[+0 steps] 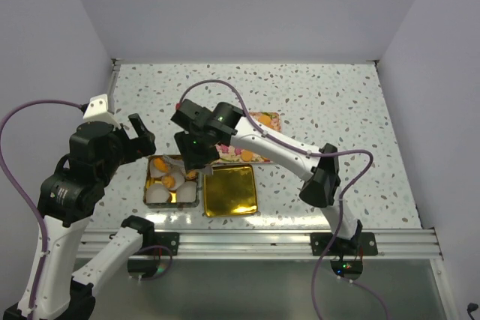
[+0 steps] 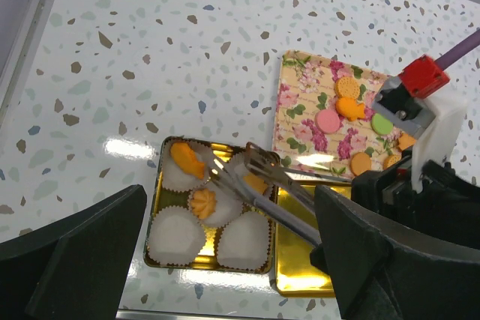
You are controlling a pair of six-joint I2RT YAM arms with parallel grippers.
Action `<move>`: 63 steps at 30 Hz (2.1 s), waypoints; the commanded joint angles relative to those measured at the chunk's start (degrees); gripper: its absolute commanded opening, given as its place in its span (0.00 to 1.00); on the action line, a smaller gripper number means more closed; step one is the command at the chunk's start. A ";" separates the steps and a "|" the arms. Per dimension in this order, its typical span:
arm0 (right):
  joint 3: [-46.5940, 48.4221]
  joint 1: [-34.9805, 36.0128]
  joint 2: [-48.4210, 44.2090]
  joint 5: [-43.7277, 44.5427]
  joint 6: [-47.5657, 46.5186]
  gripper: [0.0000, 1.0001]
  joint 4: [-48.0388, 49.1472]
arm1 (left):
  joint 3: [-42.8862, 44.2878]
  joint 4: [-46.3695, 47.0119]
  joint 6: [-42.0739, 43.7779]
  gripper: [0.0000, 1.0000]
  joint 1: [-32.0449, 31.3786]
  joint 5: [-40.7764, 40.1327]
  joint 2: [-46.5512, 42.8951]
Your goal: Pack the cookies
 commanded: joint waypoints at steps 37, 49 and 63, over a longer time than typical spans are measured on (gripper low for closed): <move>-11.24 -13.71 -2.21 10.07 -4.97 0.55 -6.84 | -0.15 2.87 0.94 1.00 -0.21 -0.23 1.57; -5.88 -14.24 2.10 8.48 -5.32 0.52 -7.63 | 0.03 3.31 1.64 1.00 -0.21 -1.37 2.10; -1.67 -14.32 0.52 9.09 -5.06 0.40 -9.99 | 0.20 3.66 1.73 1.00 -0.21 -1.90 2.27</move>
